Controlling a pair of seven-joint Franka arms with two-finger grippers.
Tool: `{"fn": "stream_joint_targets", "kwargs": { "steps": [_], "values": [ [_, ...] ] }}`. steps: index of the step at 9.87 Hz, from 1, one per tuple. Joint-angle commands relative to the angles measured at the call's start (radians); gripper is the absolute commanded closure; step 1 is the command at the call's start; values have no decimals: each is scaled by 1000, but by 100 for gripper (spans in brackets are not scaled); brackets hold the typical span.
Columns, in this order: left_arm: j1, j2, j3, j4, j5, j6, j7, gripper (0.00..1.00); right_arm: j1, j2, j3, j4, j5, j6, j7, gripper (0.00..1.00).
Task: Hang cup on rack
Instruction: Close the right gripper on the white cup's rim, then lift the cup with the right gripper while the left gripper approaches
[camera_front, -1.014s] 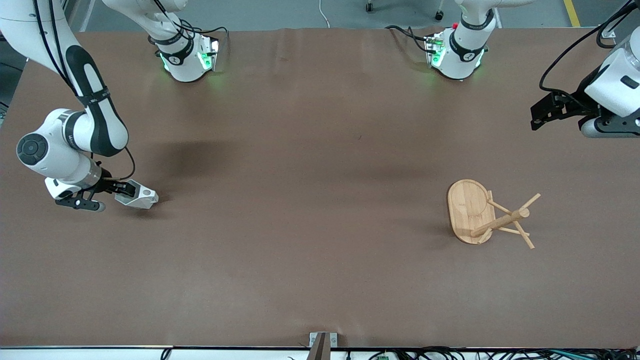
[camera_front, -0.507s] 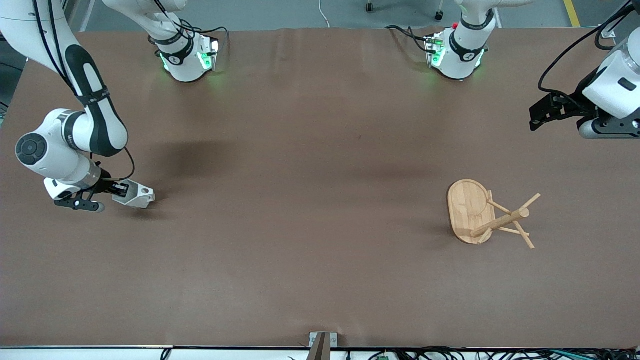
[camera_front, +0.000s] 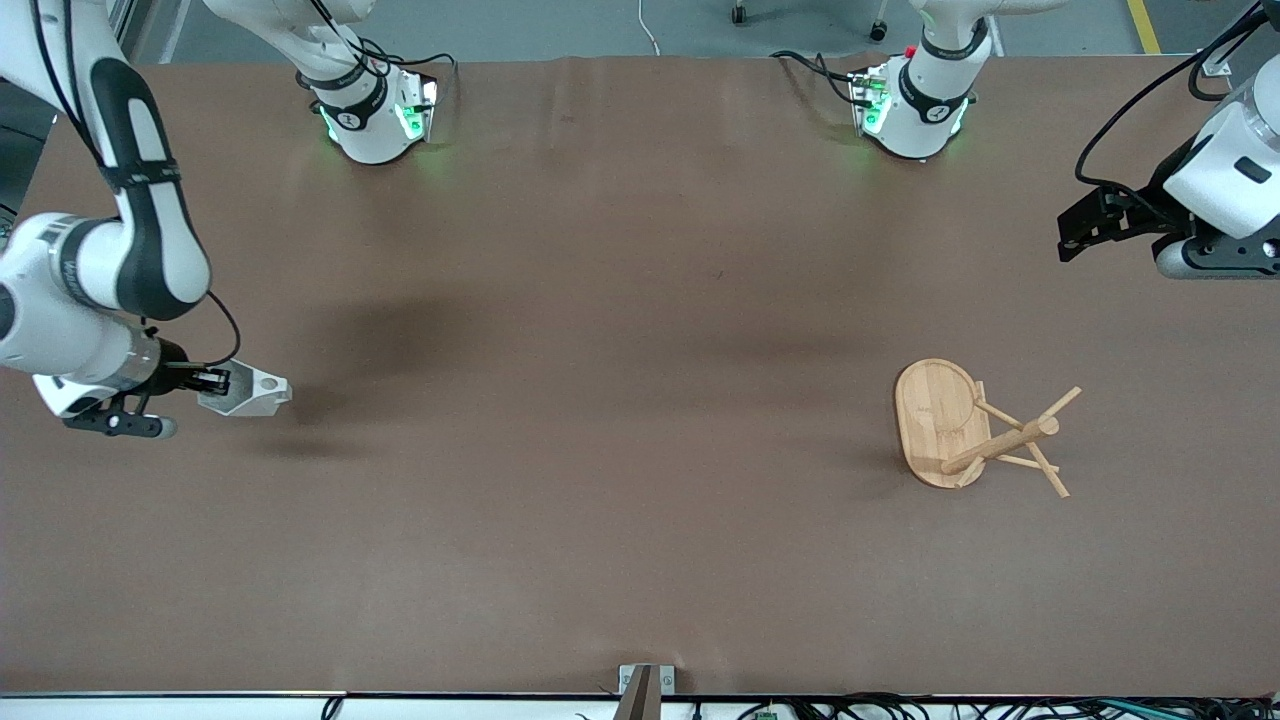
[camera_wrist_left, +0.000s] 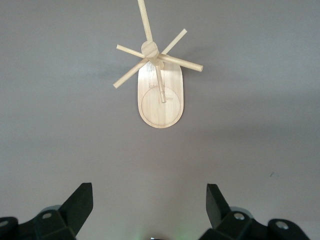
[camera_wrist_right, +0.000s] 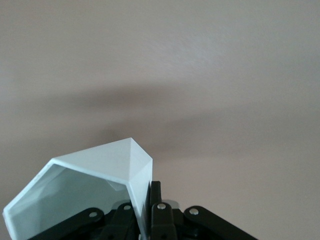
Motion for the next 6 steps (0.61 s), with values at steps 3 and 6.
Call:
{"fn": "stream_joint_targets", "kwargs": {
  "steps": [3, 6],
  "values": [
    [-81, 16, -16, 9, -70, 13, -6, 0, 38, -14, 81, 159, 262, -238, 114, 99],
    [-156, 19, -22, 14, -263, 14, 40, 0, 41, -39, 205, 95, 604, -268, 76, 99]
  ]
}}
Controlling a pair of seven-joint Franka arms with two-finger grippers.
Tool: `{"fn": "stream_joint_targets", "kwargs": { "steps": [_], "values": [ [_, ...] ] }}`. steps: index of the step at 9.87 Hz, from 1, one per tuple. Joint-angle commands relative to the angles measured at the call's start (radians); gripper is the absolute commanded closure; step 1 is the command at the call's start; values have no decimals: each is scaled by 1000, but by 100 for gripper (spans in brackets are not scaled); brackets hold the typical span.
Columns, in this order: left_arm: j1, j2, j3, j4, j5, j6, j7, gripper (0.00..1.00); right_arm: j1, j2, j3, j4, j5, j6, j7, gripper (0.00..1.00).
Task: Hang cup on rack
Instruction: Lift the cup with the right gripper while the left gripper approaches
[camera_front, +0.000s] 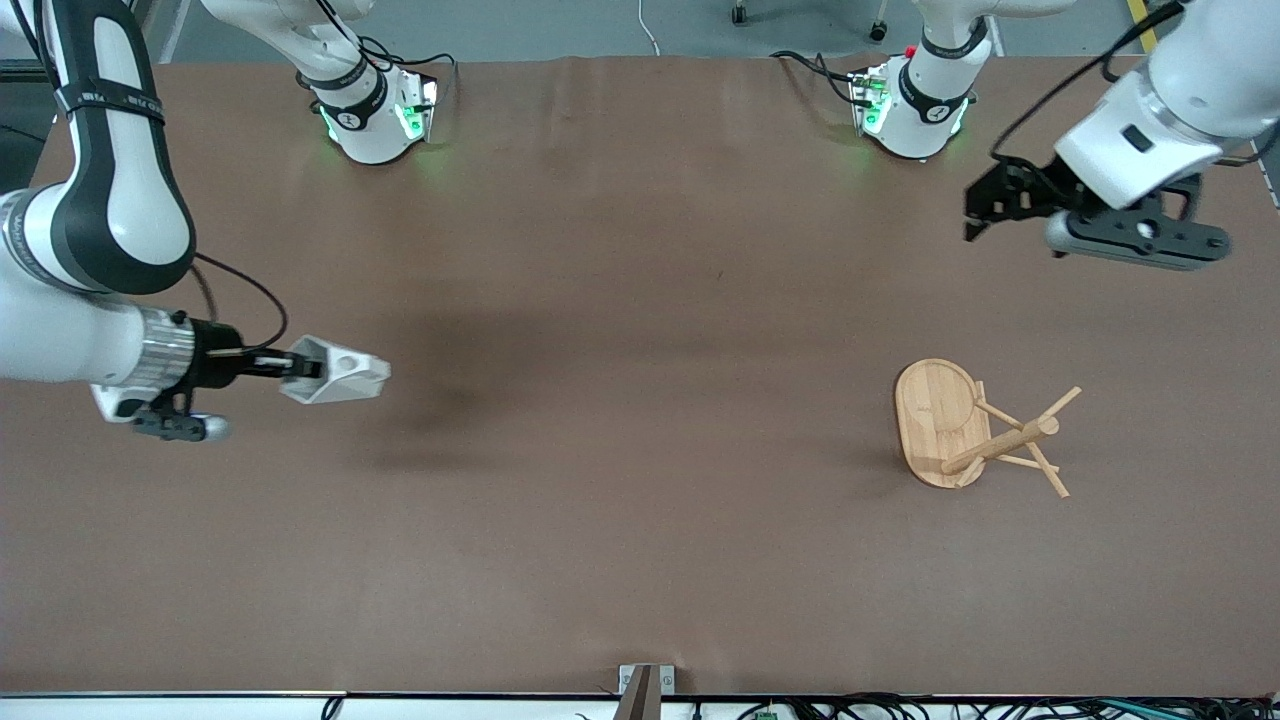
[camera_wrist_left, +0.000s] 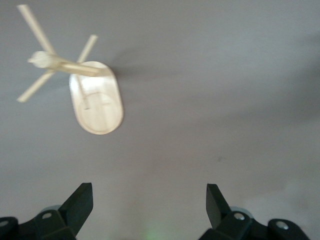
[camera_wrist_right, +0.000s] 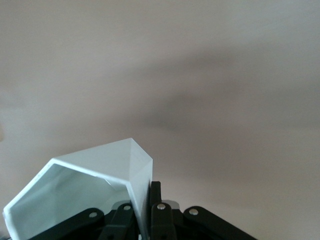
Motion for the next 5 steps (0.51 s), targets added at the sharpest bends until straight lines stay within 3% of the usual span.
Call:
{"fn": "stream_joint_targets", "kwargs": {
  "steps": [1, 4, 5],
  "values": [
    [-42, 28, -4, -10, -147, 9, 62, 0, -9, -44, 100, -69, 175, 3, -17, 99],
    [-163, 39, -12, -10, -189, 73, 189, 0, -6, -105, 269, -183, 420, 155, -19, 100],
    [-214, 56, -12, -8, -183, 116, 238, 0, -3, -105, 295, -189, 476, 168, -22, 100]
  ]
}}
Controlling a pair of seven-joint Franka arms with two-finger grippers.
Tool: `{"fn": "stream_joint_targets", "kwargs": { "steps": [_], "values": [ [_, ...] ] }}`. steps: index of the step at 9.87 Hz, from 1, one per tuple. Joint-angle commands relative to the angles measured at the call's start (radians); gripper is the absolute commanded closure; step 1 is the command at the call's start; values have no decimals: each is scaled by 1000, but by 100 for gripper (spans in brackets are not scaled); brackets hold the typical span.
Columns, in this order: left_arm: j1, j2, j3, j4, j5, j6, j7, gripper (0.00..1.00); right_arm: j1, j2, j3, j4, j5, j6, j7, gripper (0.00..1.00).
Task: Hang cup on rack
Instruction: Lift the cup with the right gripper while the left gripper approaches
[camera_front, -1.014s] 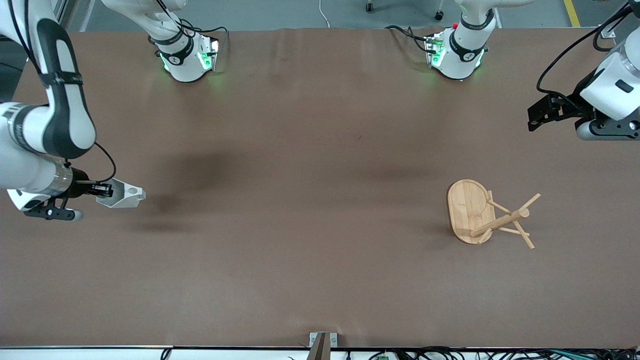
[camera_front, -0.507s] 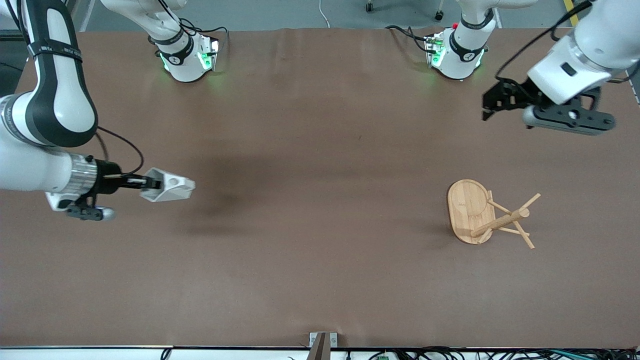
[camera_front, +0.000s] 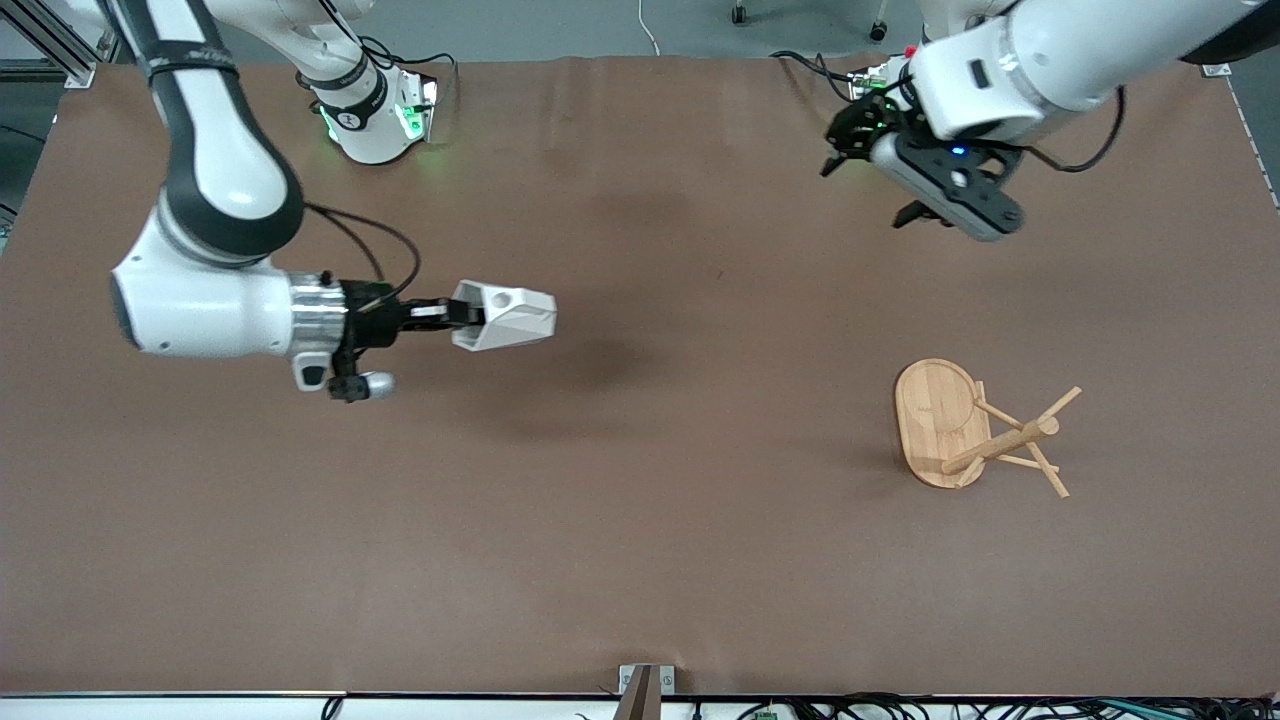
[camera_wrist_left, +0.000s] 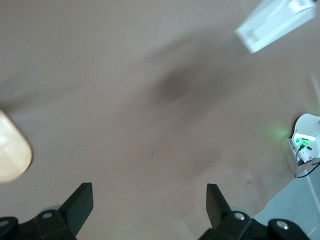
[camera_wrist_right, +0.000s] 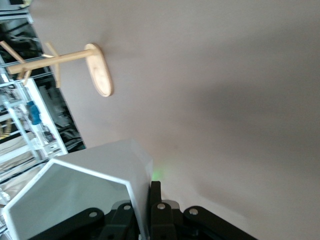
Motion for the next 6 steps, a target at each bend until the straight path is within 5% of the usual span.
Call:
{"fn": "stream_joint_targets", "kwargs": {
  "steps": [1, 4, 6],
  "values": [
    [-94, 44, 0, -8, 0, 98, 126, 0, -3, -54, 52, -75, 142, 33, -22, 100],
    [-205, 81, 1, -10, 12, 240, 245, 0, 0, -51, 120, -161, 401, 24, -216, 100],
    [-231, 100, -11, -12, 7, 273, 298, 0, -1, -48, 134, -178, 442, 9, -246, 100]
  ]
}}
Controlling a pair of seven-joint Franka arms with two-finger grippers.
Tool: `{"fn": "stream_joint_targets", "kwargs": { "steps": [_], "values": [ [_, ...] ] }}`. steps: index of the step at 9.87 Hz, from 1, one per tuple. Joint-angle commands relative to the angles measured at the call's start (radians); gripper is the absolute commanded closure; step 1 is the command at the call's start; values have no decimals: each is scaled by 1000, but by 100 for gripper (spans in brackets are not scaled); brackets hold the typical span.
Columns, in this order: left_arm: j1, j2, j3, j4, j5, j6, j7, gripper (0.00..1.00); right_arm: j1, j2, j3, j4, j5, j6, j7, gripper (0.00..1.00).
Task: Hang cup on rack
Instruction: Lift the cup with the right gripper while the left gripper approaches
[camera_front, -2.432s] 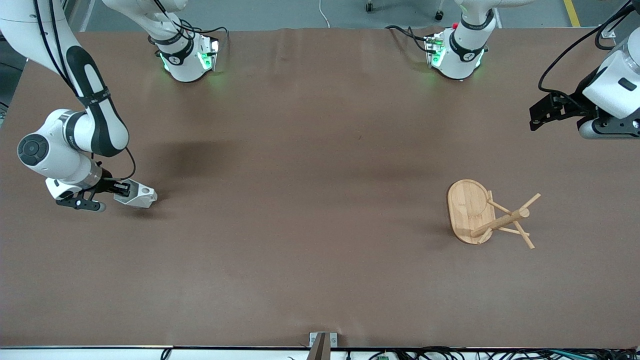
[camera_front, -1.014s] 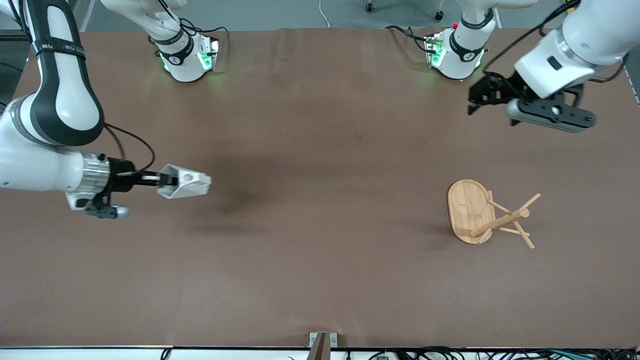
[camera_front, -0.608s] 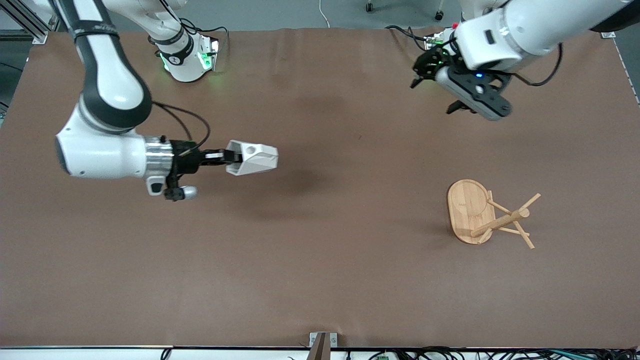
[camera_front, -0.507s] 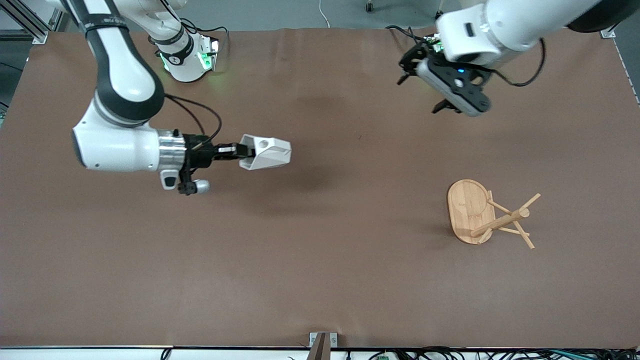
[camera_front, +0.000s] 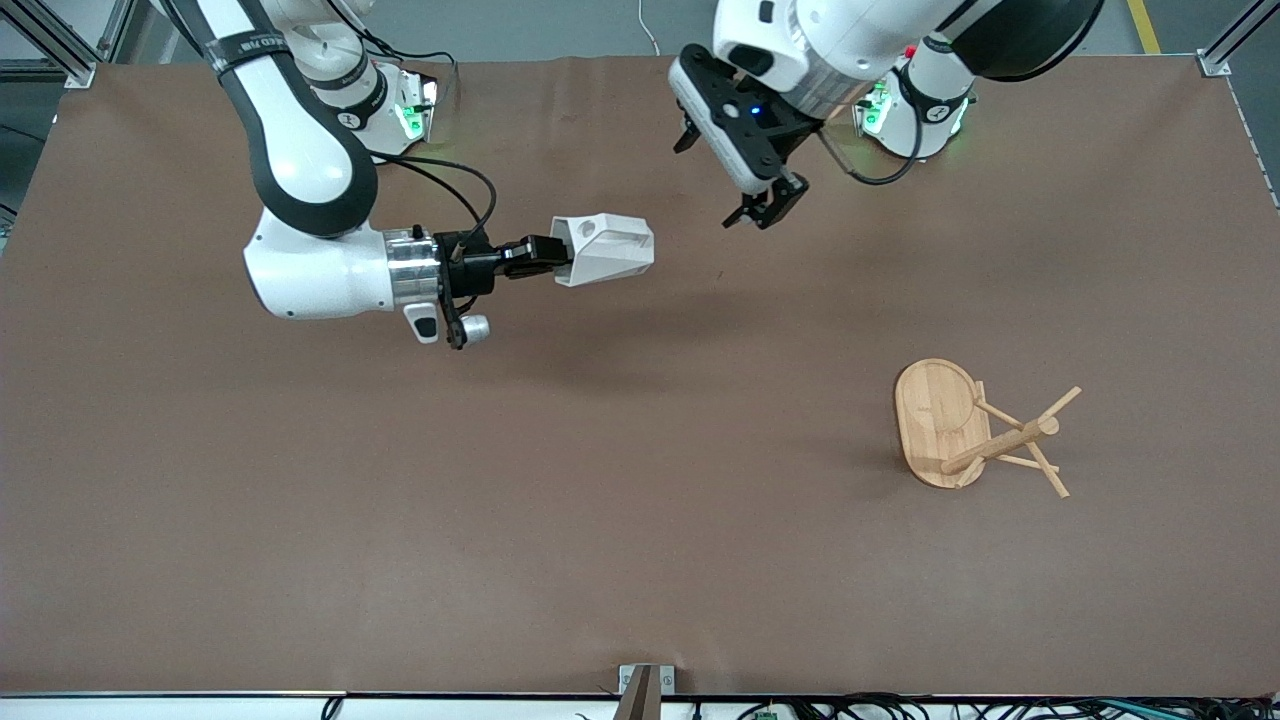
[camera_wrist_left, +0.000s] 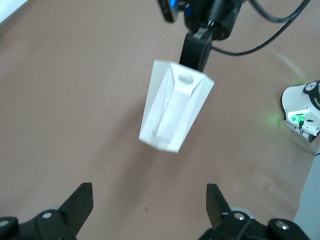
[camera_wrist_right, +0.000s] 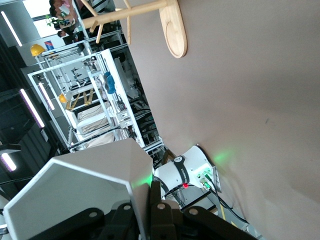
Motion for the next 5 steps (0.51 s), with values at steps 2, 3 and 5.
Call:
{"fn": "stream_joint_targets", "kwargs": {
  "steps": [2, 3, 5],
  "values": [
    [-42, 50, -4, -21, 12, 41, 40, 0, -10, -25, 15, -33, 83, -17, -33, 100],
    [-45, 63, -6, -25, 13, 55, 39, 0, -9, -25, 17, -33, 87, -15, -34, 100],
    [-67, 73, -9, -56, 21, 90, 34, 0, -12, -26, 34, -33, 87, -18, -34, 100]
  ]
}}
